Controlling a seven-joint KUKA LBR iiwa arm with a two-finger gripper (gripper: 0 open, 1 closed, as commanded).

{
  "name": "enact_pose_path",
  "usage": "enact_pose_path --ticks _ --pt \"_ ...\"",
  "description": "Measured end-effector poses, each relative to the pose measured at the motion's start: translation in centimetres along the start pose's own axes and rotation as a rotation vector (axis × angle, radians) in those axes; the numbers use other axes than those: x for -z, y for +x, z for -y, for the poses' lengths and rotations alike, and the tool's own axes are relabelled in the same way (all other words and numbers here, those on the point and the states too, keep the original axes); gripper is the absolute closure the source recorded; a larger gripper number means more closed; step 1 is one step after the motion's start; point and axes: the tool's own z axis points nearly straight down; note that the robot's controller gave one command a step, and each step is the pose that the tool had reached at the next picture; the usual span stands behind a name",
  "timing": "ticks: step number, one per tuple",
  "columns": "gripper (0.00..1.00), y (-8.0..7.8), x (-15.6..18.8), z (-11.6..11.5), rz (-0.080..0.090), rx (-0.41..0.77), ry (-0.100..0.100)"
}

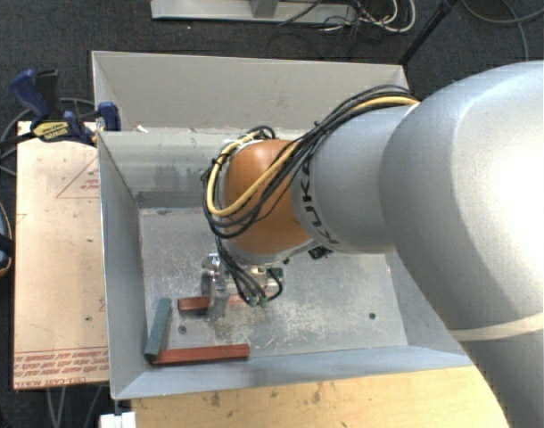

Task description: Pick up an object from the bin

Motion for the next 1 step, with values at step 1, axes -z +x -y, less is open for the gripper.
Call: enact_pose_path --ticks 1 --pt "1.0 0.5 18.44 -0.79 0.011 -0.015 -0.003"
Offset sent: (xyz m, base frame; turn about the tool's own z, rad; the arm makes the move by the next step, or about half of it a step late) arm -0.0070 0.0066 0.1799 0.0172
